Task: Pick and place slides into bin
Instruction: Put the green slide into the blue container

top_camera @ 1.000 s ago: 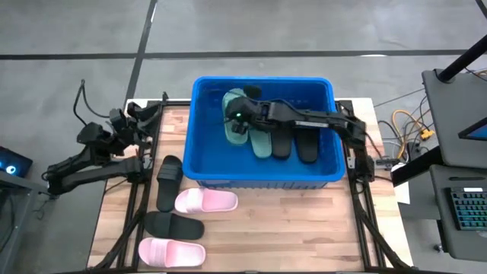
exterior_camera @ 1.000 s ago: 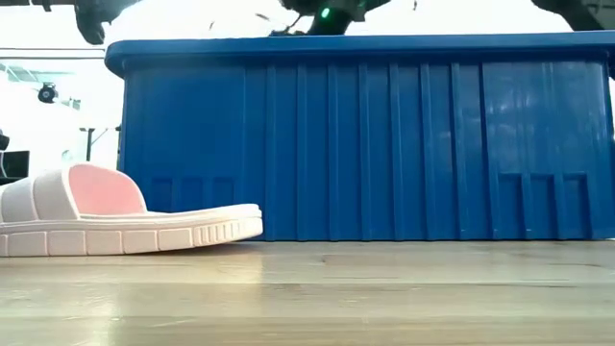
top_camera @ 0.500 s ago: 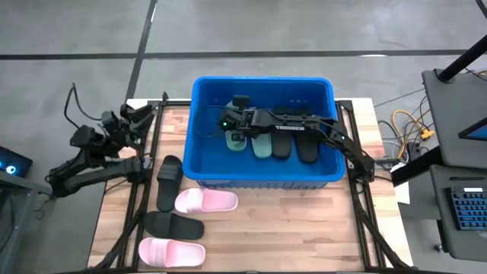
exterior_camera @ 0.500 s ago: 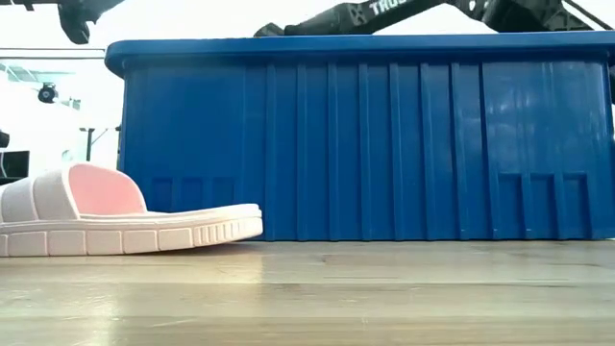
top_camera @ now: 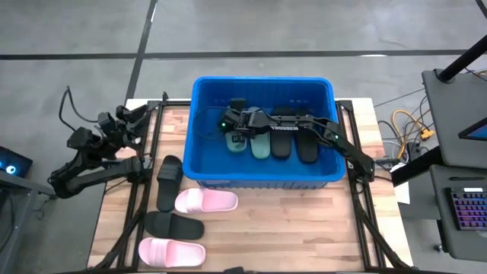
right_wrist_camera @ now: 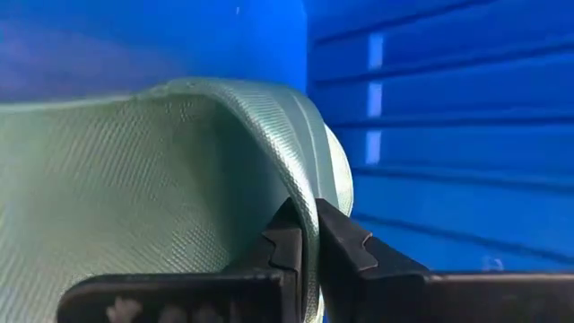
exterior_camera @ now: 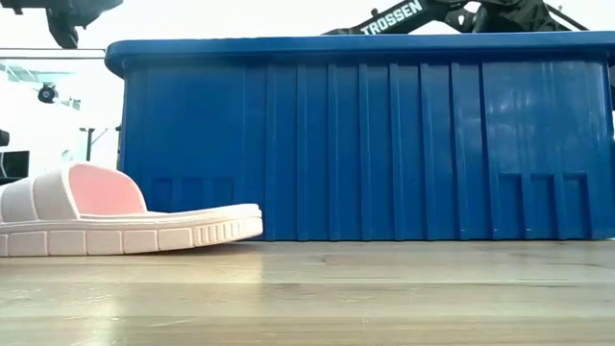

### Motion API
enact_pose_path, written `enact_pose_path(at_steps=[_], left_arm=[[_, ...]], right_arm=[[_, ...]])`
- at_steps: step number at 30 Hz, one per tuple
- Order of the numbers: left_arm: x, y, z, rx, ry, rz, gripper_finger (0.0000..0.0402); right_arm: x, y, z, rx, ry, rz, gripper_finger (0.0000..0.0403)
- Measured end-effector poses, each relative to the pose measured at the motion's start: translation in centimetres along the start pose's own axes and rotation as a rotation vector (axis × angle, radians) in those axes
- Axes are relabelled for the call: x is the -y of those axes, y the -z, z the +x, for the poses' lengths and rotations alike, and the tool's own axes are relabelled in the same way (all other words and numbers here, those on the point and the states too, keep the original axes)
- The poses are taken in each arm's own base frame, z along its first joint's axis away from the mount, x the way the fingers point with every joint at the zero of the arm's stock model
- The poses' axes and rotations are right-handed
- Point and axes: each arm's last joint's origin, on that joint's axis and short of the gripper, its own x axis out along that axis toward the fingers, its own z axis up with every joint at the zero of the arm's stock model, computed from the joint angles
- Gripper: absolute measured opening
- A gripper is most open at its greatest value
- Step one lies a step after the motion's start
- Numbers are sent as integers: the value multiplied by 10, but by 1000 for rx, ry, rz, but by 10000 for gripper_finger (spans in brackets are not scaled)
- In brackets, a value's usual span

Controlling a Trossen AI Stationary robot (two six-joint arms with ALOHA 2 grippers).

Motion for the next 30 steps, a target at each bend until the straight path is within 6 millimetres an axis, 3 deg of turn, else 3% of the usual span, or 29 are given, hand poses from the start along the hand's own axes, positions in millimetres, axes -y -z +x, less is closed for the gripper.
enact_pose_path(at_steps=[17, 24, 30], left_arm=[[0, -1, -2, 7, 2, 20, 201], [0, -1, -2, 5, 2, 20, 201], [0, -1, -2, 6, 2, 18, 201]], right_arm=[[11, 16, 17, -28, -55, 66, 12], [3, 22, 25, -31, -123, 58, 13], [2, 24, 25, -58, -89, 105, 41]])
